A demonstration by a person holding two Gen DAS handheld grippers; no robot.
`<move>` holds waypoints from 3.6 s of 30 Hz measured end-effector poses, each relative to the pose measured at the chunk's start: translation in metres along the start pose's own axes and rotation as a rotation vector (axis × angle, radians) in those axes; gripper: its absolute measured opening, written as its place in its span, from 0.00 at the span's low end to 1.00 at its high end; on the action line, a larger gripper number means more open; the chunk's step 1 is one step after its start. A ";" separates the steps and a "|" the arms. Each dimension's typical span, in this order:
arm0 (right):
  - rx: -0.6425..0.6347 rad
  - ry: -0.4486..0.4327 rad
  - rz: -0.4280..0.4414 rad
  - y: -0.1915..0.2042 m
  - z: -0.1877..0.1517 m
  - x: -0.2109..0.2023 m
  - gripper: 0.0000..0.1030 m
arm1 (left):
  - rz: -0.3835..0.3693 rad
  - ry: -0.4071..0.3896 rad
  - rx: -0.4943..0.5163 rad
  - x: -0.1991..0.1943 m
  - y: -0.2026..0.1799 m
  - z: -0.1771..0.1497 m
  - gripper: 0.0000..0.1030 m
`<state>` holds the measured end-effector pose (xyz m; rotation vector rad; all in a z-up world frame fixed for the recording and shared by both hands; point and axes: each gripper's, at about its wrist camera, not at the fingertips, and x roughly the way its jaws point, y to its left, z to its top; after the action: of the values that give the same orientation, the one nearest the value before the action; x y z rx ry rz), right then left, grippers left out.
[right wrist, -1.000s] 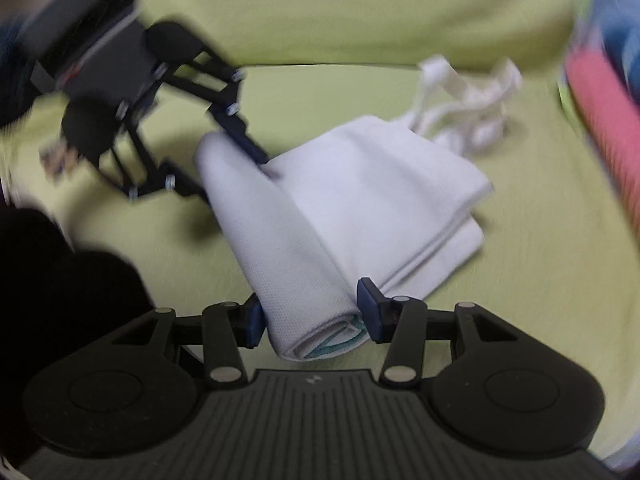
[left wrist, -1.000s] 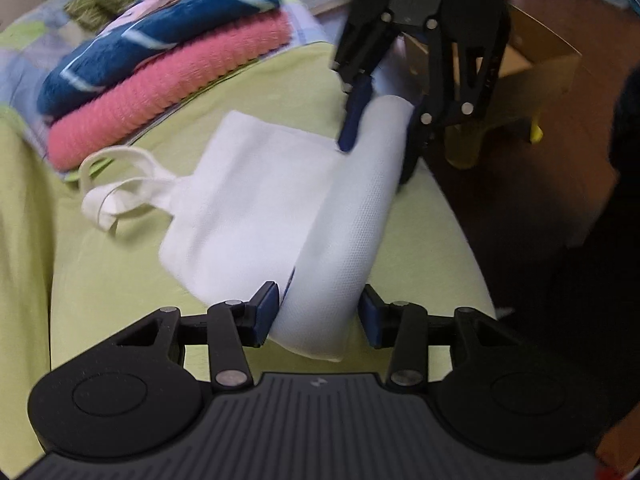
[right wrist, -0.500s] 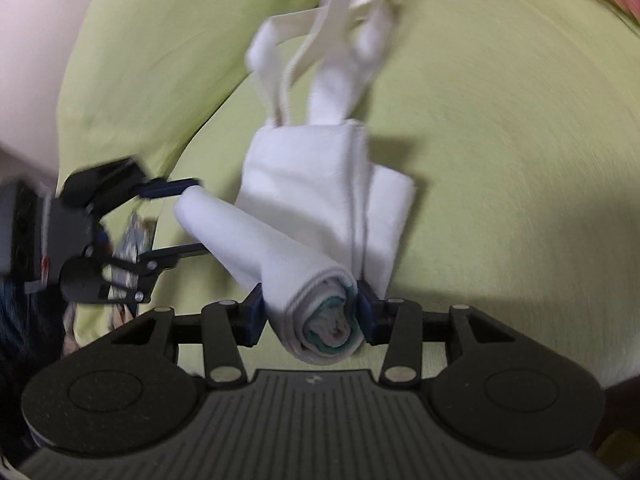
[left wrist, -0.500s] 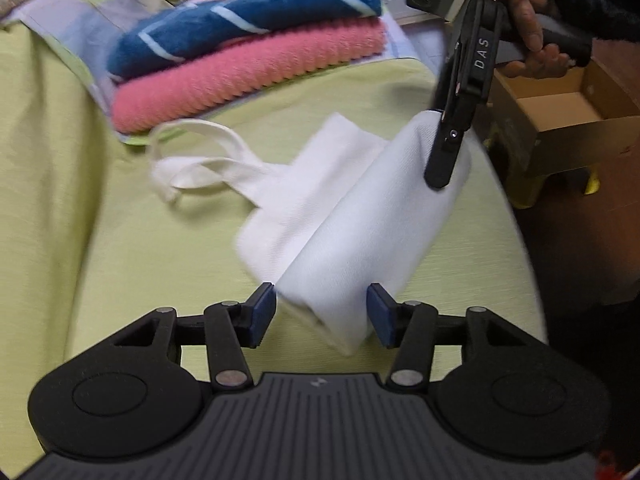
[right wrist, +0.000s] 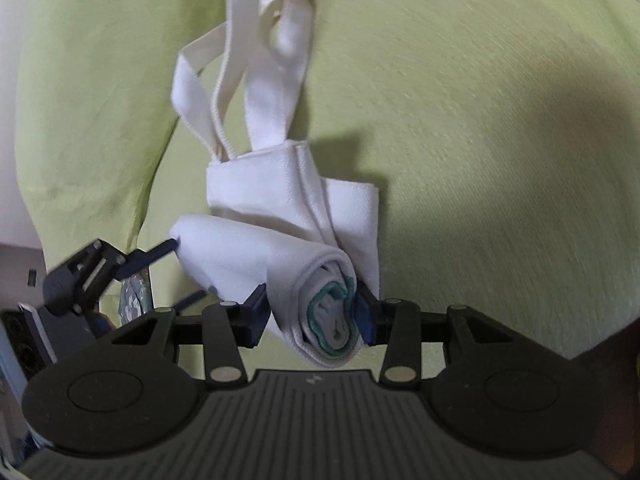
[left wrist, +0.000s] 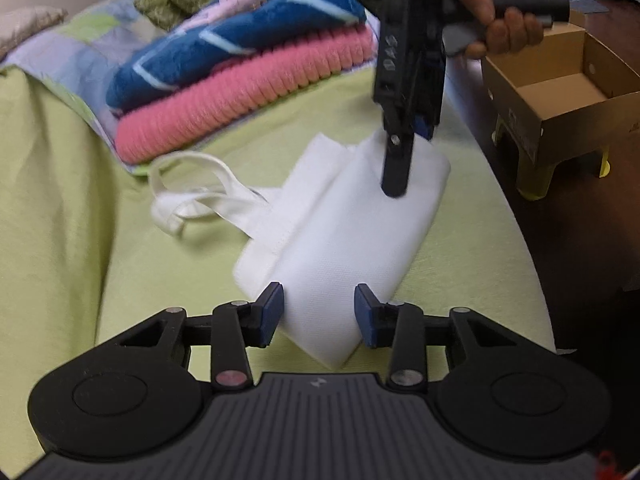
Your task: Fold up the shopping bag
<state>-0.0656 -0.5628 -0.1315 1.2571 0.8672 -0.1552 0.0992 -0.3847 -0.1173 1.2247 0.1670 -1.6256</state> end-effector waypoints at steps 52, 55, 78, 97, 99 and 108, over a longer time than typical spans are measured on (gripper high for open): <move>-0.918 -0.563 -0.717 0.094 -0.080 0.037 0.07 | -0.044 0.082 -0.247 0.030 0.026 0.017 0.47; -0.911 -0.562 -0.707 0.093 -0.079 0.037 0.07 | -0.044 0.081 -0.248 0.030 0.026 0.017 0.47; -0.887 -0.547 -0.650 0.089 -0.075 0.025 0.08 | 0.075 0.043 0.042 0.014 -0.019 0.024 0.19; -0.921 -0.535 -0.637 0.089 -0.072 0.022 0.08 | 0.232 0.093 0.550 0.049 -0.074 -0.010 0.44; -0.944 -0.537 -0.648 0.090 -0.073 0.023 0.08 | 0.183 0.094 0.497 0.048 -0.063 -0.005 0.45; -1.207 -0.607 -0.645 0.094 -0.107 0.019 0.50 | 0.127 0.092 0.456 0.047 -0.052 -0.001 0.45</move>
<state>-0.0527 -0.4301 -0.0768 -0.2308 0.6029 -0.4183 0.0621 -0.3909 -0.1767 1.6206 -0.2338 -1.5423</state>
